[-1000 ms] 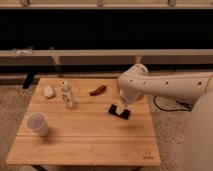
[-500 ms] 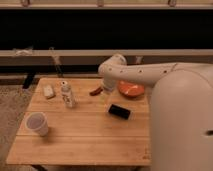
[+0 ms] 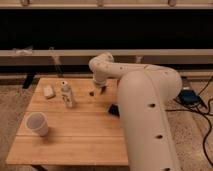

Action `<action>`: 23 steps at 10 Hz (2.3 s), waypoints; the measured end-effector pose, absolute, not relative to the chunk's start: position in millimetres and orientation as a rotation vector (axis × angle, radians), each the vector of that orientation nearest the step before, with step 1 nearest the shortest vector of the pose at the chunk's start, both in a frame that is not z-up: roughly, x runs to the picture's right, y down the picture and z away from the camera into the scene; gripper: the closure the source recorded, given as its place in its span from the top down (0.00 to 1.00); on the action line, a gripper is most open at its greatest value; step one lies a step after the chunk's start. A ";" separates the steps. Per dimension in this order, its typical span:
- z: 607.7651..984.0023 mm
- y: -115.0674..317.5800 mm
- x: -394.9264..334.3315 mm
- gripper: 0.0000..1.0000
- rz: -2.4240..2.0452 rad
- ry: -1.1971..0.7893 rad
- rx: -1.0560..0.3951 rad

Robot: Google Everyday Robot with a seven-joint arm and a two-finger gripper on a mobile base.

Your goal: Place the pepper on the white sponge

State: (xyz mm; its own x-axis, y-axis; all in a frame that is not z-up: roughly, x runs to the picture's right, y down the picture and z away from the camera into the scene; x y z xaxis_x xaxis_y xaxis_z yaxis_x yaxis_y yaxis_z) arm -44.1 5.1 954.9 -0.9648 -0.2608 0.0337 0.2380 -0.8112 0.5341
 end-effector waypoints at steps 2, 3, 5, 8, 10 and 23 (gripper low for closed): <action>995.7 5.8 -58.2 0.79 -2.778 -0.857 0.074; 1005.1 6.6 -59.7 0.75 -2.783 -0.871 0.071; 1013.7 6.8 -60.0 0.56 -2.785 -0.896 0.074; 994.0 -8.3 -58.3 0.26 -2.808 -0.891 0.067; 962.5 -26.9 -59.9 0.06 -2.835 -0.872 0.044; 819.4 5.1 -288.8 0.00 -3.187 -0.883 0.172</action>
